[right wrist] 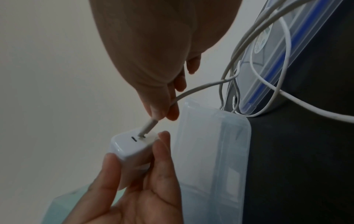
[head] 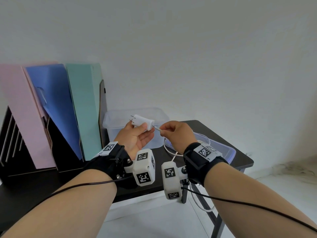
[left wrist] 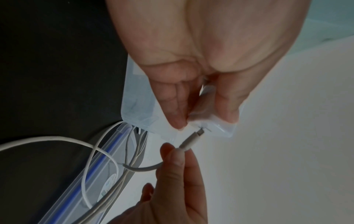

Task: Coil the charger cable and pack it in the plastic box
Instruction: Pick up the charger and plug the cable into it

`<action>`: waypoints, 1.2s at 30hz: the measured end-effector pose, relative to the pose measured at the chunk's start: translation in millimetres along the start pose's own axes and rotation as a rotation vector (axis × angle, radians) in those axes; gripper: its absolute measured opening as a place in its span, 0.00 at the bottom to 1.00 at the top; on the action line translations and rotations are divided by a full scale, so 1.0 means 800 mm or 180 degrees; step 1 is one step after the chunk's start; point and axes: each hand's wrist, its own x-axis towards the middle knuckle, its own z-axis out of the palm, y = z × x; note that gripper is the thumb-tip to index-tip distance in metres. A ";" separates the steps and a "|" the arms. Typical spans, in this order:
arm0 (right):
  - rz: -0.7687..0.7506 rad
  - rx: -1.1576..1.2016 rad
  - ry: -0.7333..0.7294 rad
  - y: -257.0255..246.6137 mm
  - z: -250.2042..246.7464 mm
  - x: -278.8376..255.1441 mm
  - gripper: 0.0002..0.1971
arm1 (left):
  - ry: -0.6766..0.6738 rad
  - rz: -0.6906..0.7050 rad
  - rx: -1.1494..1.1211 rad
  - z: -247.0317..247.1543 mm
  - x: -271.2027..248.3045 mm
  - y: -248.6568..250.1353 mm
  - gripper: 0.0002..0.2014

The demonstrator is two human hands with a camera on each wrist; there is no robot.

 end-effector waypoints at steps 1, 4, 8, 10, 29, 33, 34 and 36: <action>0.0008 0.0016 -0.0005 0.000 -0.001 0.001 0.04 | -0.0003 -0.0005 -0.0006 0.000 0.001 0.000 0.08; 0.0010 0.0042 0.0021 0.001 -0.001 0.002 0.04 | -0.0019 -0.0016 -0.0028 0.001 0.004 0.000 0.08; 0.0031 0.0124 0.0003 0.000 -0.002 0.002 0.03 | -0.0057 -0.0022 -0.0057 -0.001 0.007 -0.003 0.12; 0.0041 0.0106 -0.0022 0.000 -0.002 0.001 0.03 | -0.0051 -0.0029 -0.0051 -0.002 0.008 -0.005 0.15; -0.0011 -0.0166 0.0315 -0.002 -0.001 0.001 0.04 | 0.0537 0.0004 0.0690 0.005 0.011 -0.014 0.21; -0.0010 -0.0180 0.0312 -0.005 -0.001 0.001 0.05 | 0.0656 0.0054 0.0943 0.002 0.014 -0.014 0.25; -0.0006 -0.0166 0.0294 -0.005 -0.001 0.000 0.05 | 0.0672 0.0058 0.1003 0.002 0.014 -0.014 0.26; -0.0019 -0.0130 0.0264 -0.005 0.001 -0.001 0.05 | 0.0693 0.0067 0.1118 0.001 0.014 -0.013 0.28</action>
